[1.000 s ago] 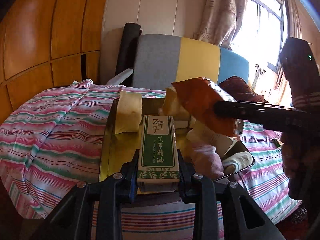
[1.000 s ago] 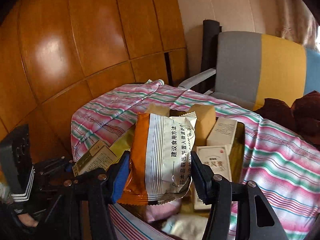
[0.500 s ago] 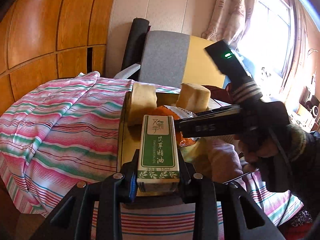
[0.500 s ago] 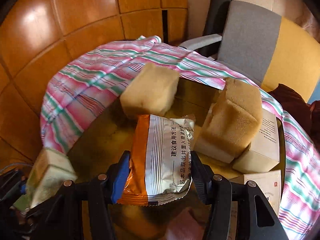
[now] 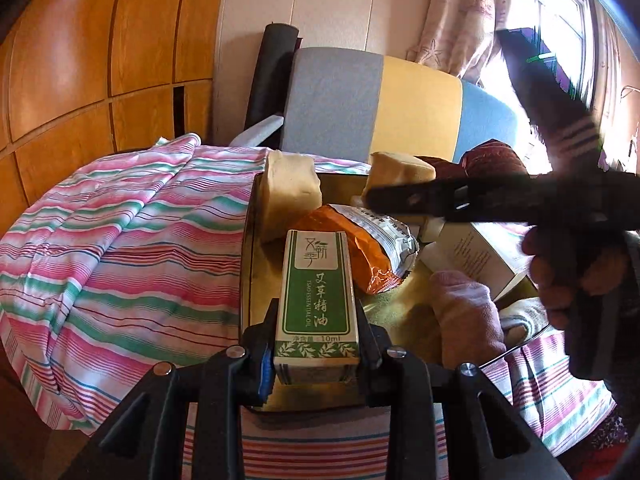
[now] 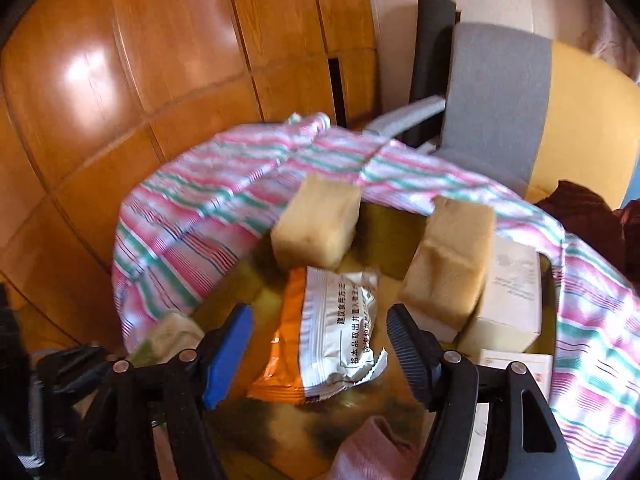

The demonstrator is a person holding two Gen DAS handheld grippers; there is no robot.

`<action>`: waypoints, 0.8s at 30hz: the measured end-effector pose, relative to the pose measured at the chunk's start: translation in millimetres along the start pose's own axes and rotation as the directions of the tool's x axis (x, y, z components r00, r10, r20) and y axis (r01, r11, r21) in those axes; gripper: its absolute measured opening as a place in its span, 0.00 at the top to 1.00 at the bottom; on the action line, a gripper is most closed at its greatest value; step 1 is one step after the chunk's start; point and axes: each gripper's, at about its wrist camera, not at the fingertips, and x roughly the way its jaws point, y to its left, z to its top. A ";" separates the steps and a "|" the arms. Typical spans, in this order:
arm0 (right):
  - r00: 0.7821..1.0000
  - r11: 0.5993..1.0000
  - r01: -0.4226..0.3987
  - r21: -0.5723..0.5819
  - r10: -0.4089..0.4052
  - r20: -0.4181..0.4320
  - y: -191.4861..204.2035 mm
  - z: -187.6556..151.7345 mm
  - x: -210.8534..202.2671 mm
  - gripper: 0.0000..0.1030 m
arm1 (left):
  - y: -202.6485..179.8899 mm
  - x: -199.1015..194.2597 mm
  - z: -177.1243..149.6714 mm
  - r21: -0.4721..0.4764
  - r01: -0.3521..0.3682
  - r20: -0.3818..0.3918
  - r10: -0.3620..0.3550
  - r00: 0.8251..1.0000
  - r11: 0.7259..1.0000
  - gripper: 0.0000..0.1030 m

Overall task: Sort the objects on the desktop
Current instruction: 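Carry the green box and orange snack bag into the gold tray and open both grippers, then move both grippers back toward the hair rollers and cracker packs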

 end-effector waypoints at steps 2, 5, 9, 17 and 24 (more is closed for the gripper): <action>0.999 1.000 -0.002 0.009 0.002 0.043 0.2 -4.2 -16.1 0.29 | 0.5 4.4 4.1 -0.008 0.000 -0.021 0.000 1.000 1.000 0.70; 0.995 1.000 0.006 0.018 -0.008 0.103 -1.1 -17.1 -41.2 0.28 | 0.3 12.5 12.5 -0.014 -0.008 -0.044 0.008 0.999 1.000 0.70; 0.987 0.999 0.035 0.034 -0.040 0.155 -7.2 -39.3 -71.5 0.26 | 0.4 25.4 26.7 -0.030 -0.032 -0.078 0.030 0.996 0.999 0.70; 0.975 0.985 0.071 0.157 -0.102 0.199 -41.3 -82.9 -118.4 0.23 | 4.0 56.0 45.2 -0.067 -0.075 -0.153 0.064 0.986 0.995 0.68; 0.967 0.953 0.117 0.280 -0.173 0.187 -80.3 -119.3 -139.7 0.23 | 12.0 61.8 51.9 -0.107 -0.088 -0.144 0.072 0.987 0.990 0.61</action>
